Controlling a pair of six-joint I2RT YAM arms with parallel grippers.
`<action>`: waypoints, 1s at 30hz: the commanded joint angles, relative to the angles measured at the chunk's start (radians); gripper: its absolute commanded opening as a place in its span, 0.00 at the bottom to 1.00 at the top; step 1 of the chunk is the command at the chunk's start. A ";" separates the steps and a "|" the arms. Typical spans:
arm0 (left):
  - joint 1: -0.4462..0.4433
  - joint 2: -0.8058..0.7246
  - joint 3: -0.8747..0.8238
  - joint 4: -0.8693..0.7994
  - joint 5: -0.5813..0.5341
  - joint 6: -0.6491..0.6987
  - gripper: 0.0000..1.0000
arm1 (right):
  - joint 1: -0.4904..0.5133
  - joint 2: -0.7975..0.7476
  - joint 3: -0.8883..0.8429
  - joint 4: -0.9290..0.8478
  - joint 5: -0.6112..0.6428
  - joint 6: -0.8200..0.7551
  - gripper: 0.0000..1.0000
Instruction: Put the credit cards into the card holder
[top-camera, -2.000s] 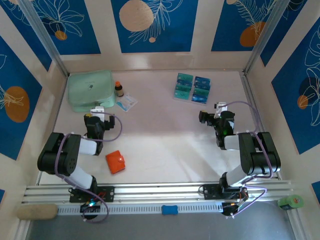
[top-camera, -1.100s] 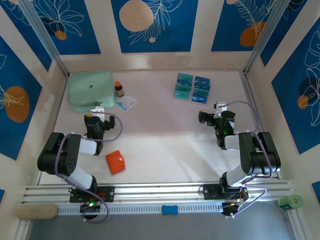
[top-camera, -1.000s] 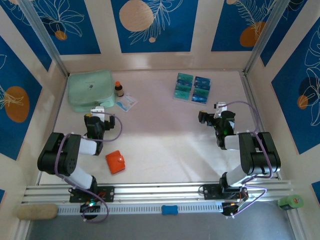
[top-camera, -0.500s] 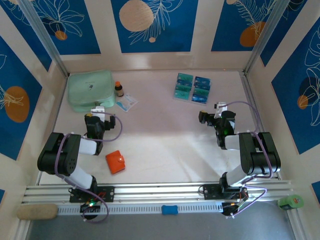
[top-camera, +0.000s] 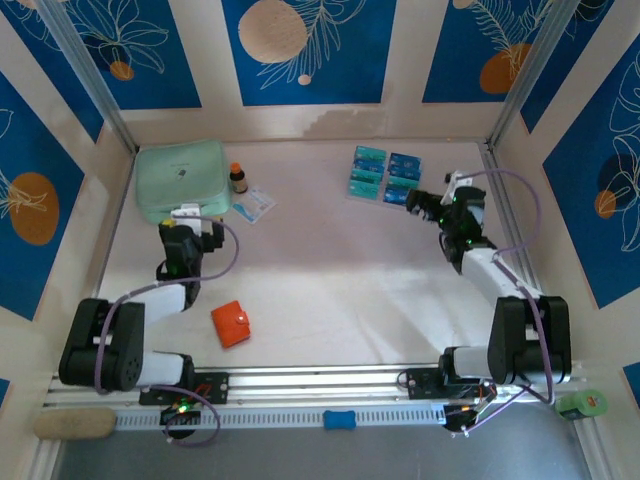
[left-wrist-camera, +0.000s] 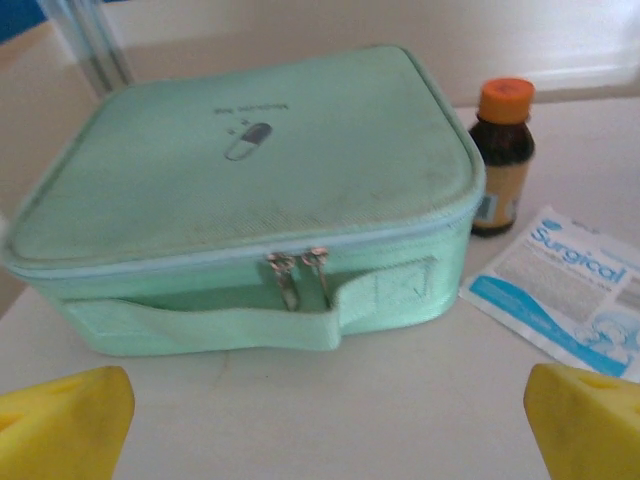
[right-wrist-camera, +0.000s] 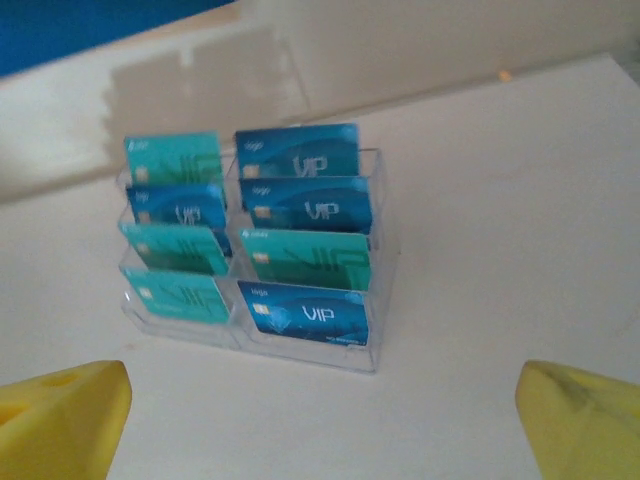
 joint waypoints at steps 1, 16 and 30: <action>0.010 -0.114 0.108 -0.305 -0.067 -0.109 1.00 | -0.065 -0.030 0.115 -0.349 -0.021 0.291 0.99; 0.008 -0.452 0.230 -0.976 0.278 -0.539 1.00 | 0.466 -0.071 0.050 -0.362 -0.442 0.438 0.73; 0.007 -0.426 0.224 -0.990 0.293 -0.538 1.00 | 0.979 0.319 0.080 -0.086 -0.359 0.767 0.37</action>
